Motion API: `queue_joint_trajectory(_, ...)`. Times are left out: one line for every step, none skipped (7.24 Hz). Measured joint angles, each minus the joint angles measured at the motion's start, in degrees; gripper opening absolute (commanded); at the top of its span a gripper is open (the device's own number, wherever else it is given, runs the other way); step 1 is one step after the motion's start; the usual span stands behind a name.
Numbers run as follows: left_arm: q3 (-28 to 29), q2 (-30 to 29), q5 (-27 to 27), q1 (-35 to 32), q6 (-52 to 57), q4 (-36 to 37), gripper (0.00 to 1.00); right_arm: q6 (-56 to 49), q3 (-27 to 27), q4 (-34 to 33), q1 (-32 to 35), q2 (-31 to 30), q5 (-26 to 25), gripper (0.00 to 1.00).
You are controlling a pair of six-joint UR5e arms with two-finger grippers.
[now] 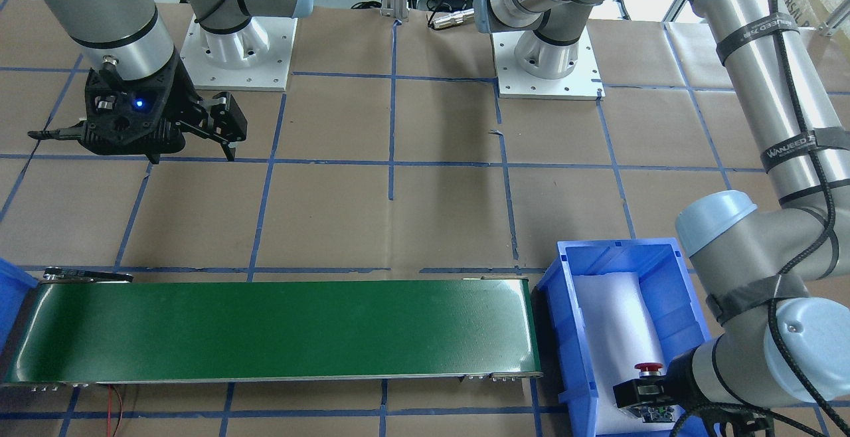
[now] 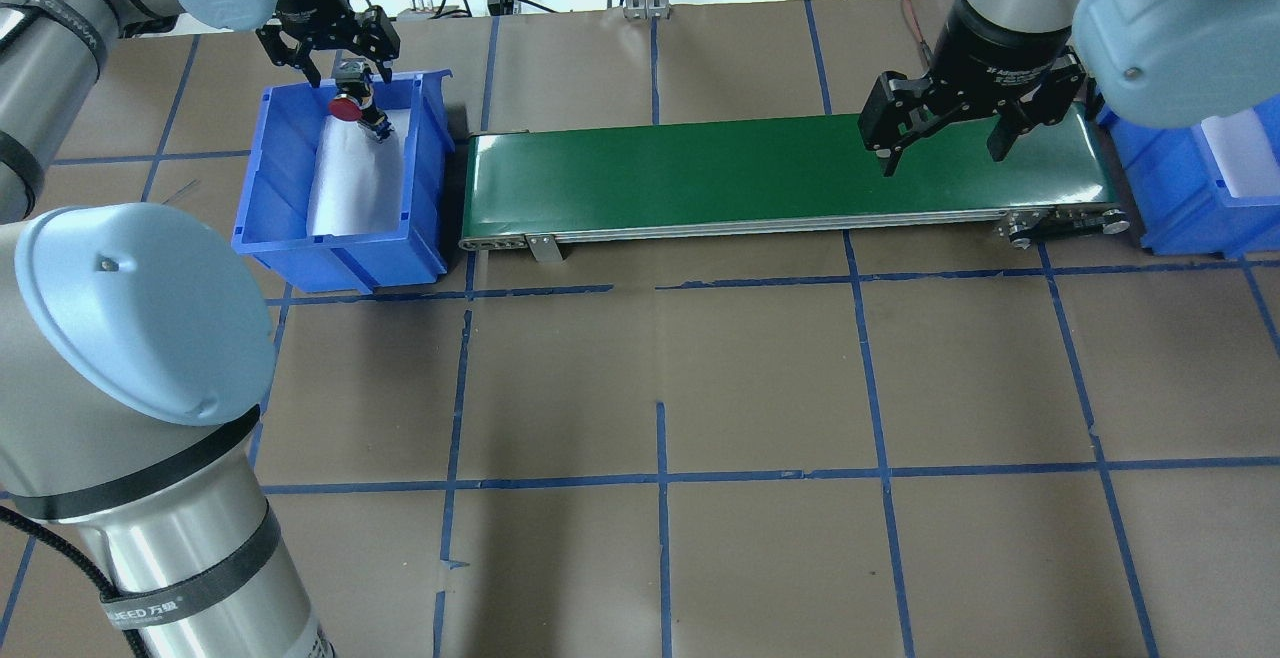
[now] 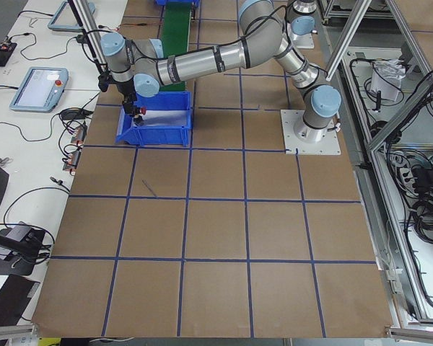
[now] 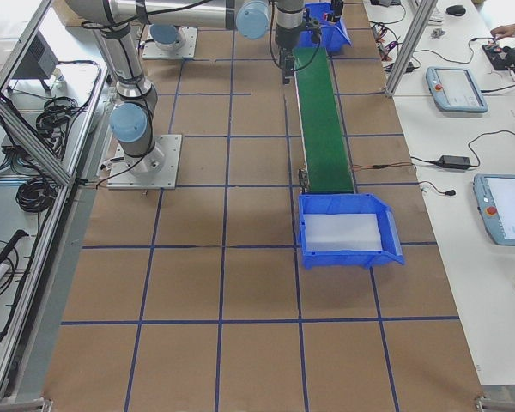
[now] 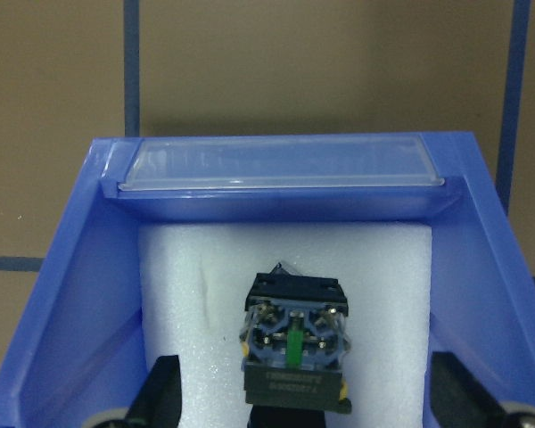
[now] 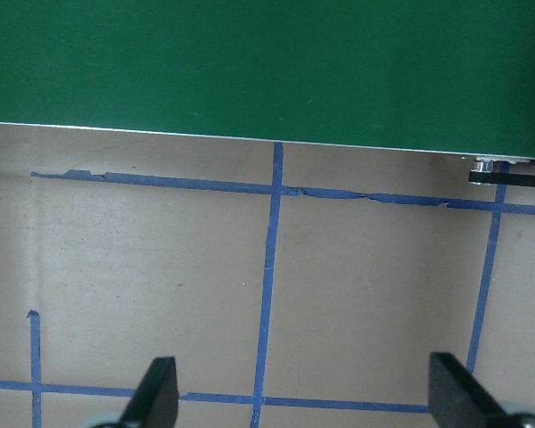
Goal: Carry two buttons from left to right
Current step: 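Lift the red button up out of the bin with the left gripper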
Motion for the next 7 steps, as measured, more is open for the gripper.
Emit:
queue_joint_trajectory(0.1,-0.3,0.0,0.0,0.4,0.1,0.62,0.0,0.0,0.0,0.0,0.0,0.0,1.0)
queue_joint_trajectory(0.1,-0.5,0.0,0.0,0.6,0.2,0.39,0.0,0.0,0.0,0.0,0.0,0.0,1.0)
queue_joint_trajectory(0.2,-0.6,0.1,0.0,0.7,0.3,0.29,-0.1,0.0,0.0,0.0,0.1,0.0,1.0)
queue_joint_trajectory(0.3,-0.5,0.1,0.0,0.7,0.3,0.26,-0.1,0.0,0.0,0.0,0.1,0.0,1.0)
queue_joint_trajectory(0.6,-0.2,0.1,0.0,1.2,0.7,0.24,-0.1,0.0,0.0,0.0,0.1,0.0,1.0)
queue_joint_trajectory(1.1,0.2,0.2,0.0,2.1,1.4,0.23,-0.1,0.0,0.0,0.0,0.1,0.0,1.0)
queue_joint_trajectory(1.4,0.5,0.2,-0.1,2.7,1.7,0.24,-0.1,0.0,0.0,0.0,0.1,0.0,1.0)
